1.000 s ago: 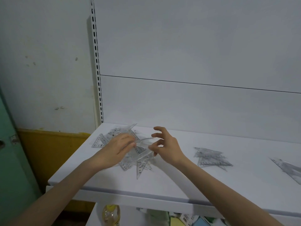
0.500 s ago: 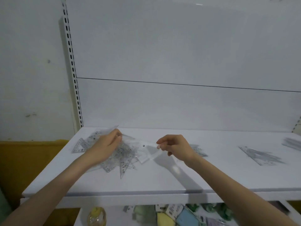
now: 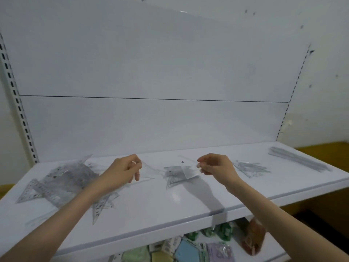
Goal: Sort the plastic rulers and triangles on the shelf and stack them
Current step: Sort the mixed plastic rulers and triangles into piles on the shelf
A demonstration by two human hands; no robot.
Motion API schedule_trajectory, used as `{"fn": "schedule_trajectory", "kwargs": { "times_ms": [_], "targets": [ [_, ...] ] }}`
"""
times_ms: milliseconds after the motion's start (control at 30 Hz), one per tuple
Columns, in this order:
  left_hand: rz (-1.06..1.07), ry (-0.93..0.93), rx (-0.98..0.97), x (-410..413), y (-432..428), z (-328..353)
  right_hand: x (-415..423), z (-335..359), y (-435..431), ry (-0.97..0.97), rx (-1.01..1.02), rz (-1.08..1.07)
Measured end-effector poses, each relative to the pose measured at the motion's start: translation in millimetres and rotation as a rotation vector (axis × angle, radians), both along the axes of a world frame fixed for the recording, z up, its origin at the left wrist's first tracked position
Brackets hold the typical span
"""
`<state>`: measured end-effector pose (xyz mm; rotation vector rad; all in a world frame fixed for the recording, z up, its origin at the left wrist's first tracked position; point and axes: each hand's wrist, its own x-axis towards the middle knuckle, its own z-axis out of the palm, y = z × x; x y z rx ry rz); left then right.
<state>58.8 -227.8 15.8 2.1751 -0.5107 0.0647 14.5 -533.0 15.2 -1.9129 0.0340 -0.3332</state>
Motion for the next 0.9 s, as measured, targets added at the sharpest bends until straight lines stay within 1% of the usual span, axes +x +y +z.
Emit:
{"fn": "schedule_trajectory", "kwargs": {
  "times_ms": [100, 233, 333, 367, 533, 600, 667, 767, 833, 900],
  "targets": [
    [0.021, -0.037, 0.019, 2.5, 6.9, -5.7, 15.1, -6.9, -3.9, 0.001, -0.073, -0.077],
    [0.087, -0.038, 0.003, 5.1, 30.9, -11.5, 44.9, -21.2, 12.2, 0.024, -0.261, -0.041],
    [0.111, -0.019, 0.019, 3.4, 49.8, -14.1, 61.9, -31.0, 26.6, -0.001, -0.363, -0.043],
    [0.122, -0.014, 0.030, 2.7, 54.5, -14.8, 66.3, -33.7, 30.2, -0.016, -0.438, -0.050],
    [0.128, -0.006, 0.061, 0.8, 64.4, -15.2, 76.9, -45.7, 37.9, -0.072, -0.974, -0.101],
    [0.114, 0.001, 0.061, -0.2, 62.5, -13.8, 78.7, -48.5, 39.1, -0.092, -1.090, -0.112],
    [0.093, 0.013, 0.027, -0.9, 57.3, -11.9, 79.1, -47.9, 39.5, -0.140, -1.067, -0.126],
    [0.040, 0.040, -0.026, -1.7, 43.6, -10.4, 71.1, -41.9, 44.8, -0.307, -0.861, -0.115],
    [-0.007, 0.049, -0.041, -0.6, 31.0, -9.9, 57.3, -35.9, 53.7, -0.406, -0.777, -0.029],
    [-0.058, 0.048, -0.048, 0.6, 14.5, -9.2, 41.3, -32.7, 61.3, -0.476, -0.797, 0.106]
  ]
}}
